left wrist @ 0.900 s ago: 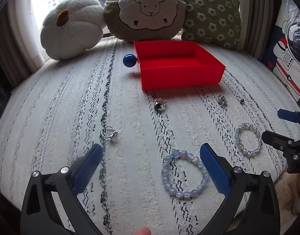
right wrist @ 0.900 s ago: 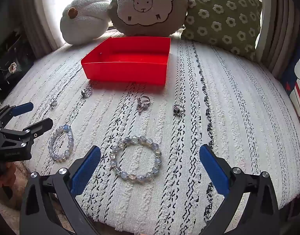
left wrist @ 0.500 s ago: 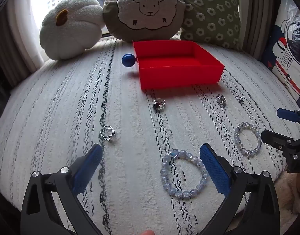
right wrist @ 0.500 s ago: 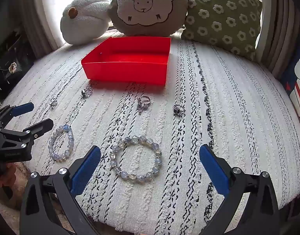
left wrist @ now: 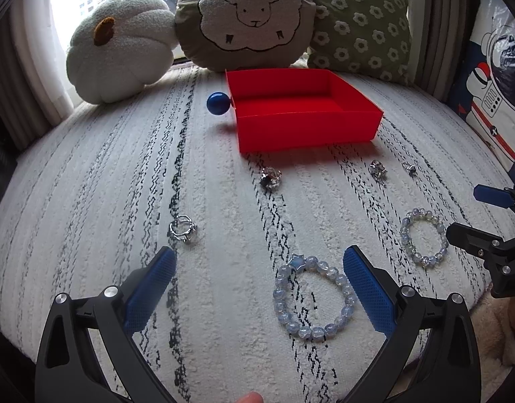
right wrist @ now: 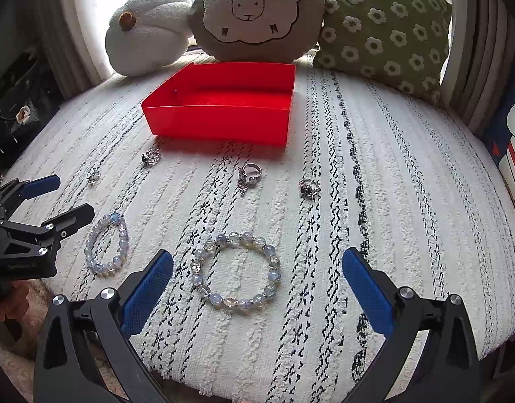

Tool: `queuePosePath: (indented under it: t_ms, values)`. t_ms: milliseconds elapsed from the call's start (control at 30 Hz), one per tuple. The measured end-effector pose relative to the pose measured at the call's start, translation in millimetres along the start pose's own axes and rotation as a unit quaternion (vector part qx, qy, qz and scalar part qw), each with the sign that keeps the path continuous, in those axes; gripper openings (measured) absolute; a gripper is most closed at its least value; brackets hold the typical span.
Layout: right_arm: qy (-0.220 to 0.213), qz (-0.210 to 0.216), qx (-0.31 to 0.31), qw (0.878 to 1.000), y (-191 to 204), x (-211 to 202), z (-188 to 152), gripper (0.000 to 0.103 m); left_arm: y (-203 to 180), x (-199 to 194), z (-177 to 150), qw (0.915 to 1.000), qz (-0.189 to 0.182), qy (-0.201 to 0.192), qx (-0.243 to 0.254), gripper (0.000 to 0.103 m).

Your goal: Organize jewelry

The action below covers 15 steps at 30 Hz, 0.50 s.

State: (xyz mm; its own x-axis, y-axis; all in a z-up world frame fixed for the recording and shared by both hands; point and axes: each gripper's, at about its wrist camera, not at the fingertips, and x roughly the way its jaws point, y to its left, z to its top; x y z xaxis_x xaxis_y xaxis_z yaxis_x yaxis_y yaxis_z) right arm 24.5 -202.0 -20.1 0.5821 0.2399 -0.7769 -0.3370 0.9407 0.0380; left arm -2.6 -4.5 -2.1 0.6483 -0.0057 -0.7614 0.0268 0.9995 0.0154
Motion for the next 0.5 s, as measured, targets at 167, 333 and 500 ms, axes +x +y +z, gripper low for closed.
queuePosePath:
  t_ms: [167,333,500]
  values:
    - [0.000,0.000,0.001,1.000,-1.1,1.2,-1.3,0.099,0.9,-1.1,1.0,1.0000,-0.001,0.000,0.000,0.096]
    - [0.000,0.000,0.001,1.000,0.4,0.6,0.3,0.099,1.5,-1.1,1.8,1.0000,-0.002,0.002,-0.001,0.096]
    - [0.000,0.000,0.001,1.000,0.1,0.4,0.6,0.099,1.4,-0.1,2.1,1.0000,0.000,0.002,0.001,0.096]
